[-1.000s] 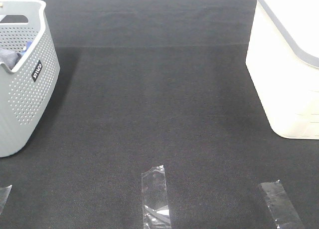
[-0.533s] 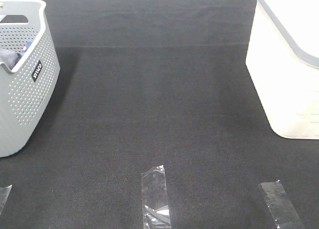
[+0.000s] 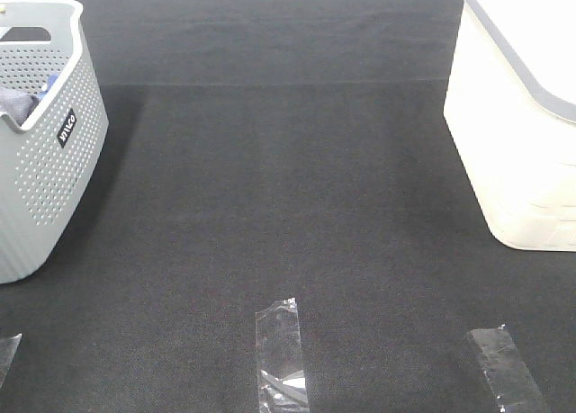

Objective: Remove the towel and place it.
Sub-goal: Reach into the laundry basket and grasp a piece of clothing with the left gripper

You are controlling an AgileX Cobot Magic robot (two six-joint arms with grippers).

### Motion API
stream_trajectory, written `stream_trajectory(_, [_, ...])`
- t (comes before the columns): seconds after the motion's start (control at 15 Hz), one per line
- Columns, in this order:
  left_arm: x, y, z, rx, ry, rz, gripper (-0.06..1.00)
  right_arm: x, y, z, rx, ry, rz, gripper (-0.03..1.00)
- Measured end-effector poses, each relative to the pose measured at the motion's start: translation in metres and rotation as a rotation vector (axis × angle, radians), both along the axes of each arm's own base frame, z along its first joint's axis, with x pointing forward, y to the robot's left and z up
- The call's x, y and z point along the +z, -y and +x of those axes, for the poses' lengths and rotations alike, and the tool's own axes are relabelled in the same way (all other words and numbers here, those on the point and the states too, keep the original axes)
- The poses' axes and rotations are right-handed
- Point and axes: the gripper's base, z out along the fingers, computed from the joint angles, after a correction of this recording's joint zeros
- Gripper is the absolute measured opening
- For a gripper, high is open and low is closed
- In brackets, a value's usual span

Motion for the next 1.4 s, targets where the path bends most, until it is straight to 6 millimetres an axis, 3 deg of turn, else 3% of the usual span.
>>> stream_trajectory(0.4, [-0.009,-0.015,0.096,0.174,-0.254,-0.095,0.73,0.0,0.0,0.0,0.0,0.0,0.0,0.83])
stream_trajectory(0.87, [-0.044,-0.031,0.198,0.337,-0.568,-0.064,0.73,0.0,0.0,0.0,0.0,0.0,0.0,0.83])
stream_trajectory(1.13, [-0.06,-0.035,0.243,0.391,-0.643,-0.08,0.73,0.0,0.0,0.0,0.0,0.0,0.0,0.83])
stream_trajectory(1.4, [-0.076,-0.038,0.267,0.429,-0.696,-0.085,0.73,0.0,0.0,0.0,0.0,0.0,0.0,0.83])
